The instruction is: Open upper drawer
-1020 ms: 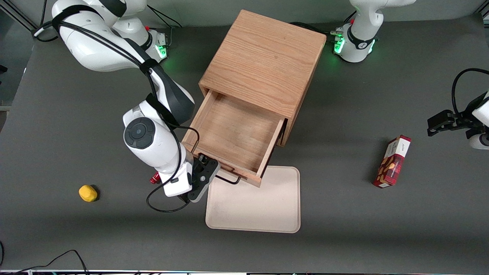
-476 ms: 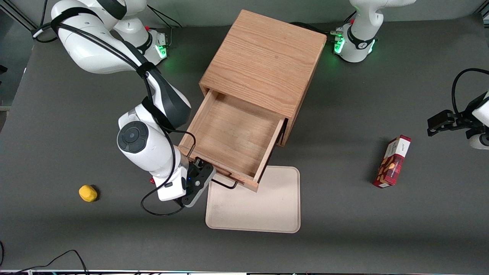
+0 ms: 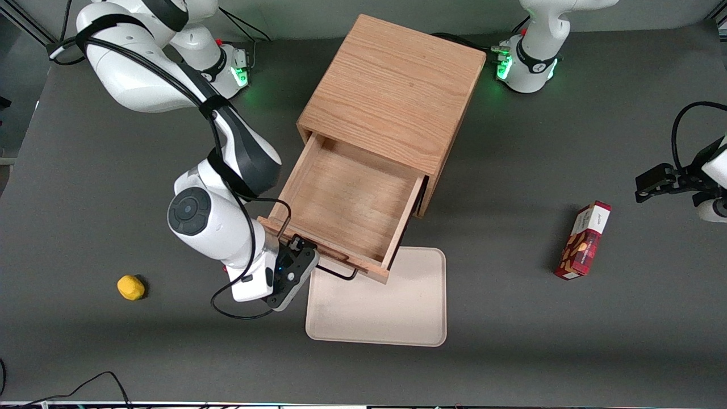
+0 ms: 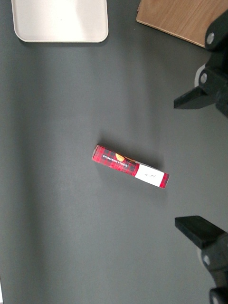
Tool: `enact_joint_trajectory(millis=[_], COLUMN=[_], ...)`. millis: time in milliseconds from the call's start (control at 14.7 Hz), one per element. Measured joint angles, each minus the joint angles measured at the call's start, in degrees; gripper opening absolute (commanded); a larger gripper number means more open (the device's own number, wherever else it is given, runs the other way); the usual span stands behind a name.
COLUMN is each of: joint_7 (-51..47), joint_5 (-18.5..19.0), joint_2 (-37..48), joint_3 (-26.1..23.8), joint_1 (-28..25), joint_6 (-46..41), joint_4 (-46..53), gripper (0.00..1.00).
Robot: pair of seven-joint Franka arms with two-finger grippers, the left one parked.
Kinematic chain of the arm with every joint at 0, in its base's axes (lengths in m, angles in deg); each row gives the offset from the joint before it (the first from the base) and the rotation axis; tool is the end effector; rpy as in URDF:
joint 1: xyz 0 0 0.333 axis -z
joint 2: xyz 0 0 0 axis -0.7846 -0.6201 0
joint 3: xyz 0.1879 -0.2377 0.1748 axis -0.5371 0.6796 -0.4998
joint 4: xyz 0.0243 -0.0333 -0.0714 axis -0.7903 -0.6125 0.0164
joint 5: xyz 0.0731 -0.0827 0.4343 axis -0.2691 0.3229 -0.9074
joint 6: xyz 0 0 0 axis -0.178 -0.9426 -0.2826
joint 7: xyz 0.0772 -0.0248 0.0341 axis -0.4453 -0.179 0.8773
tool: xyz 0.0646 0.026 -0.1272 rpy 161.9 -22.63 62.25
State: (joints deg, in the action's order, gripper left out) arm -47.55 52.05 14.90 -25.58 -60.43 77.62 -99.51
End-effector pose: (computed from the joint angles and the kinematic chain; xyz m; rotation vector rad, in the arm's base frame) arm 0.7804 0.3675 0.3635 -2.6353 -1.3079 -0.3572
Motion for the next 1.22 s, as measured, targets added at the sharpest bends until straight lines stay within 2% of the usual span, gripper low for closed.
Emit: enact_joint_trajectory(millis=[408,680,884,1224], joint_7=[-0.6,-1.1,-1.9,-12.0], joint_5=[-3.5,-9.5,-10.8,-15.3], joint_2=[-0.1,0.0,0.7,7.1], joint_3=[-0.1,-1.1,-3.0,-3.0], joint_1=[0.3,-0.7,-0.6,2.3], joint_6=[0.0,-0.7,-4.9,-11.2], joint_4=[0.2,1.0,2.4,3.6], gripper=[1.0,1.0,1.0,1.0])
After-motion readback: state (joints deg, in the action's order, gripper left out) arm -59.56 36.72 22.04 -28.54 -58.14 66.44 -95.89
